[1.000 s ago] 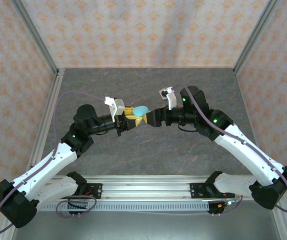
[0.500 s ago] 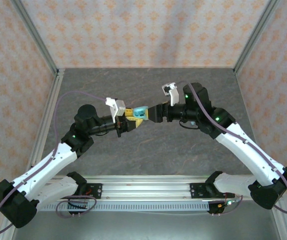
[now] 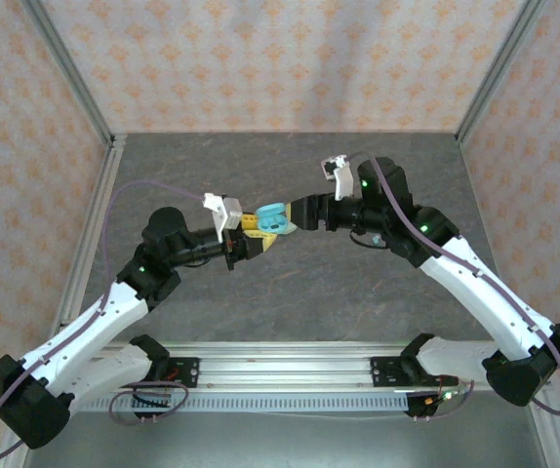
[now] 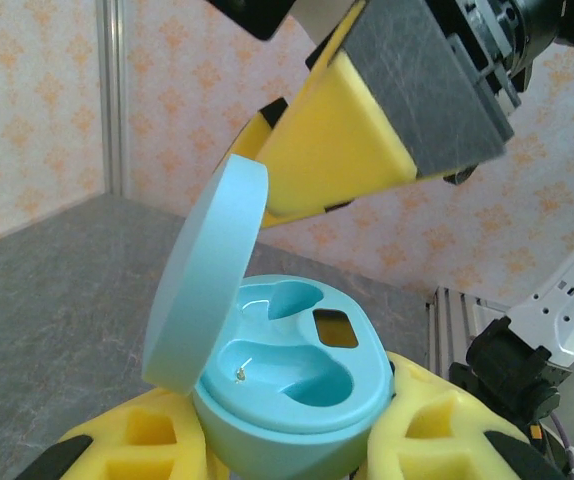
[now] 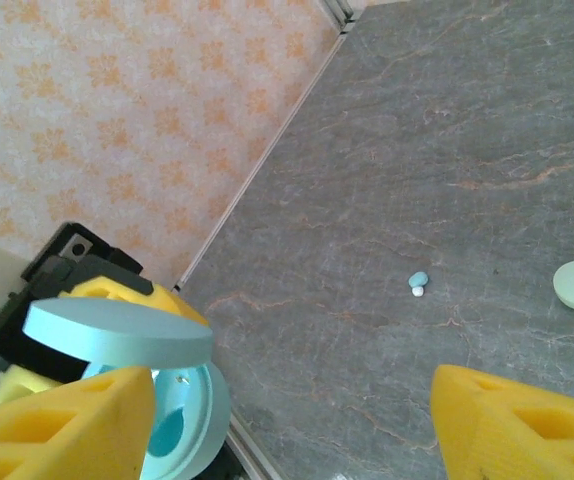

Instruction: Insert the wireless bluetooth earbuds into the charging case

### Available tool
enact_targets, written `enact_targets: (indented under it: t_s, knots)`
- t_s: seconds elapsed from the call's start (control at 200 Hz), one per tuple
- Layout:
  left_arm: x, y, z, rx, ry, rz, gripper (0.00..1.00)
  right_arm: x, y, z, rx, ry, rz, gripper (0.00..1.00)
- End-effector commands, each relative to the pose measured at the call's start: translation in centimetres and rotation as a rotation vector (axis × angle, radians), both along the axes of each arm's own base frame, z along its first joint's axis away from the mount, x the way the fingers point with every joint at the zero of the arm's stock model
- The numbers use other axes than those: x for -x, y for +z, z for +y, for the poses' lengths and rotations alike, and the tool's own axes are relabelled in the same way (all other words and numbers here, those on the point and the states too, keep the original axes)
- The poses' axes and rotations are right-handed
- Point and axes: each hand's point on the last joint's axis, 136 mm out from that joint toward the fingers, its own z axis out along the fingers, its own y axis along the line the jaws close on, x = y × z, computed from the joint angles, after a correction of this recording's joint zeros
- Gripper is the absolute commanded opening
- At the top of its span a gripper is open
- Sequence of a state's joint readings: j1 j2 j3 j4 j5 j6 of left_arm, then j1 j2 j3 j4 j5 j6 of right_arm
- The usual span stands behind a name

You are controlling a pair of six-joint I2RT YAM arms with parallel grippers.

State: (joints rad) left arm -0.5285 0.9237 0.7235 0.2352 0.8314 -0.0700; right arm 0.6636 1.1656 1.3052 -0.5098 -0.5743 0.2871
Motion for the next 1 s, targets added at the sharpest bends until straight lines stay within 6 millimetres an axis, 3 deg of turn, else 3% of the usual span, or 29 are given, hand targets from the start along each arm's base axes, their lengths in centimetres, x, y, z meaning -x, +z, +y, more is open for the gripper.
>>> enact_targets:
  t_s: [0.0, 0.3, 0.585, 0.821, 0.876, 0.996]
  knots:
    - [0.5, 0.4, 0.1, 0.015, -0.002, -0.041, 0.11, -0.4, 1.2, -0.3, -0.021, -0.032, 0.001, 0.72]
    - [0.4, 0.0, 0.2, 0.01, 0.007, -0.036, 0.1, 0.0, 2.0, -0.3, -0.045, -0.025, 0.011, 0.72]
    - [0.3, 0.1, 0.4, 0.004, 0.019, -0.04, 0.1, -0.2, 0.3, -1.4, -0.013, -0.079, 0.035, 0.72]
    - [0.7, 0.2, 0.9, -0.006, 0.034, -0.048, 0.1, -3.7, -3.2, -5.2, 0.066, -0.32, 0.172, 0.67]
    - [0.8, 0.3, 1.1, -0.009, 0.039, -0.05, 0.1, -5.1, -5.4, -5.8, 0.104, -0.375, 0.23, 0.66]
    - [1.2, 0.2, 1.4, -0.018, 0.047, -0.051, 0.1, -7.0, -8.3, -5.6, 0.17, -0.397, 0.288, 0.62]
